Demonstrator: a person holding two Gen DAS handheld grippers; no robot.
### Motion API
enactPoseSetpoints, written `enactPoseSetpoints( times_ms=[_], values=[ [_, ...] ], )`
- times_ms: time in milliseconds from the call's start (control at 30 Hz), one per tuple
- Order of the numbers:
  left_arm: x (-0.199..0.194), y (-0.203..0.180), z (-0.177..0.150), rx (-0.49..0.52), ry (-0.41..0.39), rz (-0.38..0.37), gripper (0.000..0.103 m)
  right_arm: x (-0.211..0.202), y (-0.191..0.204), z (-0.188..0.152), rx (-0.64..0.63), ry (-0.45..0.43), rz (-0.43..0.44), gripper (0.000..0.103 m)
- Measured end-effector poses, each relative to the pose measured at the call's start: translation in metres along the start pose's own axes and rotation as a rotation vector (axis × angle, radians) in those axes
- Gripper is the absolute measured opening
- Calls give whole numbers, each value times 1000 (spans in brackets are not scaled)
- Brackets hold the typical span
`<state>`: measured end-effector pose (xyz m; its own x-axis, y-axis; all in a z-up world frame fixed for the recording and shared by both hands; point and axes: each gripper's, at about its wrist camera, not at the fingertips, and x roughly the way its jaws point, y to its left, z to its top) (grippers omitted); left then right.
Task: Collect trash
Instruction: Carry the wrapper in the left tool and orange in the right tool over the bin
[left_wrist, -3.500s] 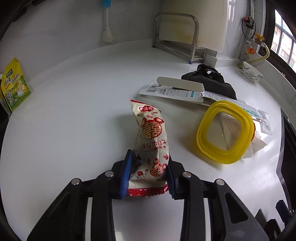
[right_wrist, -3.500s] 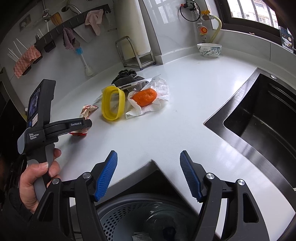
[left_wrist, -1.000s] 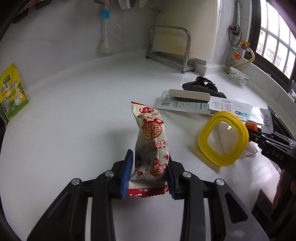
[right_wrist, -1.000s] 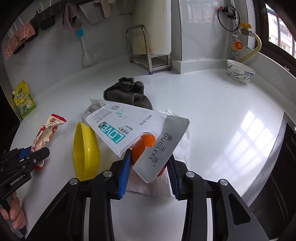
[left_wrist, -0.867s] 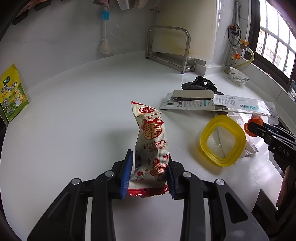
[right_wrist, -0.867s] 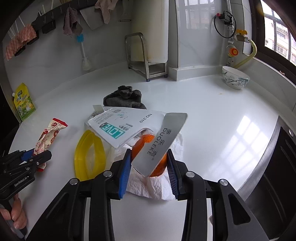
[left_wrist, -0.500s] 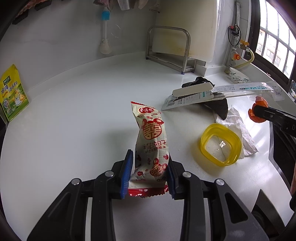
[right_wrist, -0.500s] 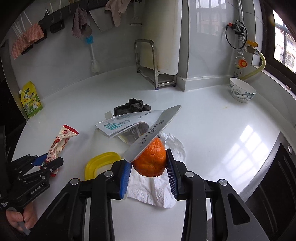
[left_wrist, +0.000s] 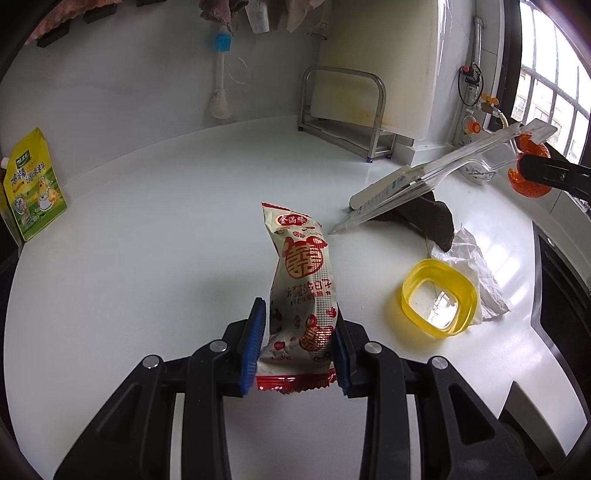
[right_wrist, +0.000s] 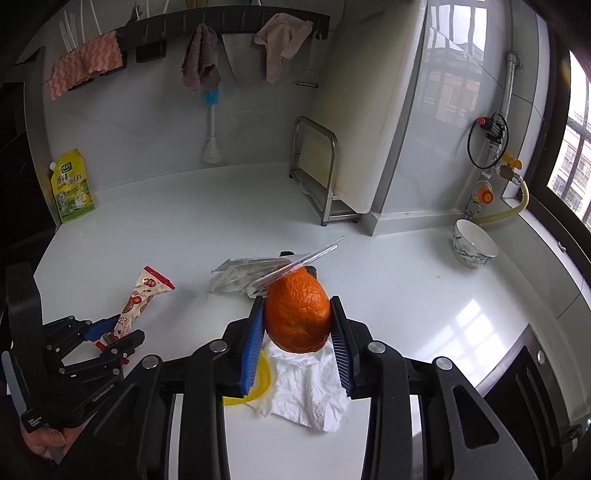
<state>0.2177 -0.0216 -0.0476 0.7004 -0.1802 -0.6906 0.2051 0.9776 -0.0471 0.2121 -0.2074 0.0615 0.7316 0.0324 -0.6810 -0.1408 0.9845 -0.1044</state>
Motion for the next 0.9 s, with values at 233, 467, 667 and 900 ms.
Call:
enactPoseSetpoints(
  times_ms=[233, 467, 667, 900],
  values=[
    [-49, 28, 1, 7, -63, 70, 33, -11, 40, -5, -1, 12, 127, 33],
    [-82, 49, -12, -33, -63, 67, 33, -13, 70, -50, 68, 181, 313, 32],
    [-102, 45, -36, -46, -61, 53, 33, -34, 85, -95, 87, 213, 334, 32],
    [-122, 38, -58, -36, -61, 52, 33, -13, 93, -129, 168, 383, 426, 32]
  ],
)
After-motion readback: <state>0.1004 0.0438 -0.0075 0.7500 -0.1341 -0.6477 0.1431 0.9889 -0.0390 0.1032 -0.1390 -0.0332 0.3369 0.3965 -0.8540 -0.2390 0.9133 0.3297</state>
